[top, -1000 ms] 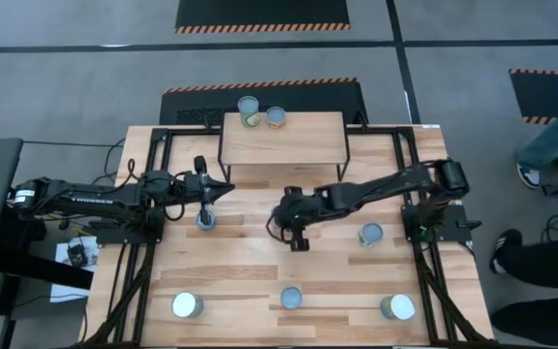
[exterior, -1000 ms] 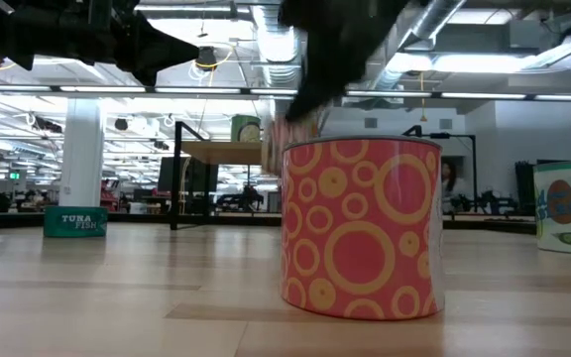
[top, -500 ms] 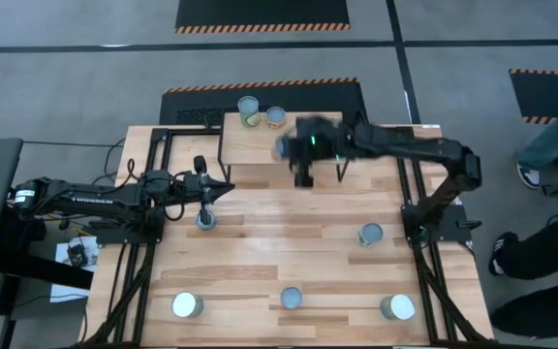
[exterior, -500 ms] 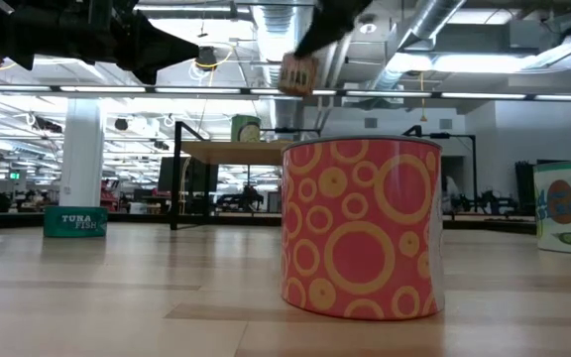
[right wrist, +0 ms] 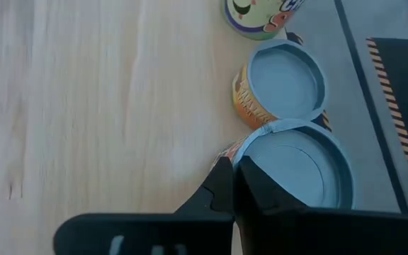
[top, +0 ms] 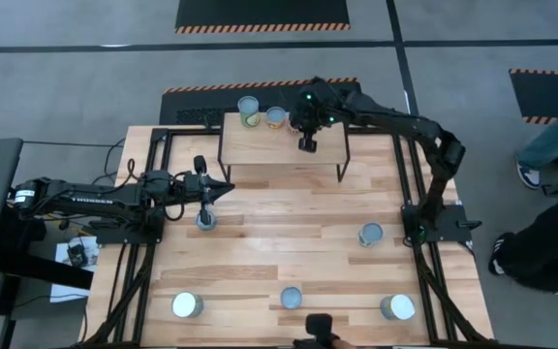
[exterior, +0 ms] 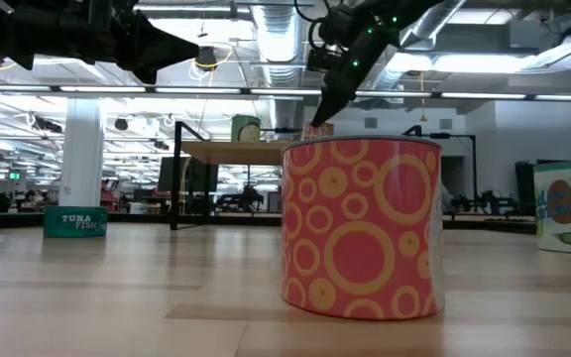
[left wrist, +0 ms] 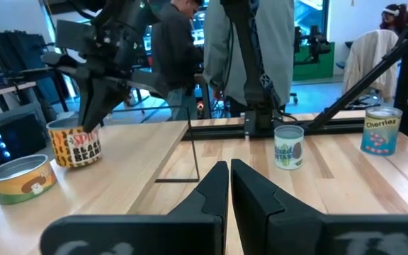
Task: Pick and place cans onto a shelf
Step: Put the orange Black spicy can on the shelf
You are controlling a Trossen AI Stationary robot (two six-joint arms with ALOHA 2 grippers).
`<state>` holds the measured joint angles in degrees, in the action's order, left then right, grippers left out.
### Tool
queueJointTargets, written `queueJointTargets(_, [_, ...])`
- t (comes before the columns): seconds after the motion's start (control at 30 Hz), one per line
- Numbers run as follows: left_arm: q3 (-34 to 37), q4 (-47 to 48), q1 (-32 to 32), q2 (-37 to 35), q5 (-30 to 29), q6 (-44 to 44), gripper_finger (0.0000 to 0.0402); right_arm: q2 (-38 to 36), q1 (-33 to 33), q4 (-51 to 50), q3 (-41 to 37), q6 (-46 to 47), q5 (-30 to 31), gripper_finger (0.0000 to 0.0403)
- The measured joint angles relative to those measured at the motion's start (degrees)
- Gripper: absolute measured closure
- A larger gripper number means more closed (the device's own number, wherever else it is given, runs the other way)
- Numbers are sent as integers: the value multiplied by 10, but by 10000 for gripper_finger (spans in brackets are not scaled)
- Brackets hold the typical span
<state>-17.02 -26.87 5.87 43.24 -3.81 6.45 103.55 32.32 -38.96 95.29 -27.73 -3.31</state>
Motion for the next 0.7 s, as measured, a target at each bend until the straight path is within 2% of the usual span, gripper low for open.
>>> queueJointTargets(0.33, [0, -8, 0, 0, 0, -2, 393, 1, 9, 5, 0, -8, -11, 383])
queueJointTargets(0.7, [0, -6, 0, 0, 0, -3, 393, 8, 12, 13, 1, -8, 20, 364])
